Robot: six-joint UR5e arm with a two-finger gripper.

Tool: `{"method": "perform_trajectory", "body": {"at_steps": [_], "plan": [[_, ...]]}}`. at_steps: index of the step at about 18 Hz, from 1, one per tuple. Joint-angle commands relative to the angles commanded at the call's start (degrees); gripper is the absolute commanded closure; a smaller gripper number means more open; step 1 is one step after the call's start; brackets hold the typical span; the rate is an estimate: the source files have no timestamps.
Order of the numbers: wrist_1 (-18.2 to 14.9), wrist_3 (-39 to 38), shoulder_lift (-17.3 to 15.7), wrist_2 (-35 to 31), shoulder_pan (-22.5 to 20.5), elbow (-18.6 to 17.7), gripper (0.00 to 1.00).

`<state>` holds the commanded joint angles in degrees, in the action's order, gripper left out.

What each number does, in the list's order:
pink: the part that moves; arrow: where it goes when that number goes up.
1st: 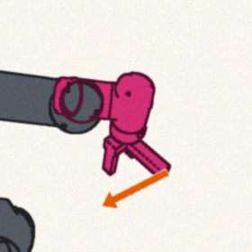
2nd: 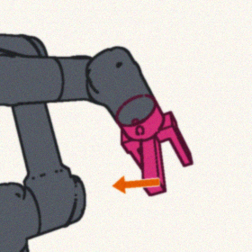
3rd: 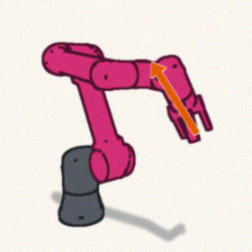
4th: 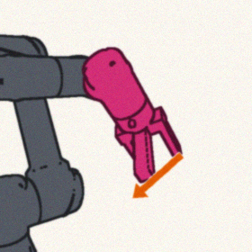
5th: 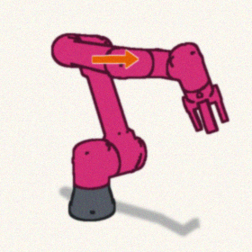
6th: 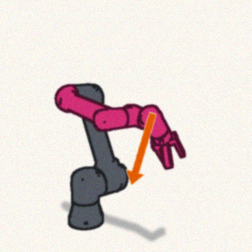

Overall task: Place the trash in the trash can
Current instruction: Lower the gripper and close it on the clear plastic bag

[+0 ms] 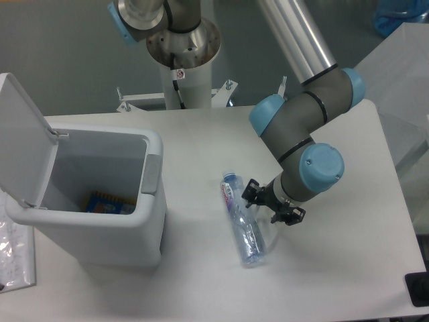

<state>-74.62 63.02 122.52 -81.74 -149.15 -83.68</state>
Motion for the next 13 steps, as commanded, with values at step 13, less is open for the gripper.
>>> {"method": "perform_trajectory", "body": {"at_steps": [13], "plan": [[-0.09, -4.92, -4.39, 11.93, -2.46, 7.12, 1.00]]}}
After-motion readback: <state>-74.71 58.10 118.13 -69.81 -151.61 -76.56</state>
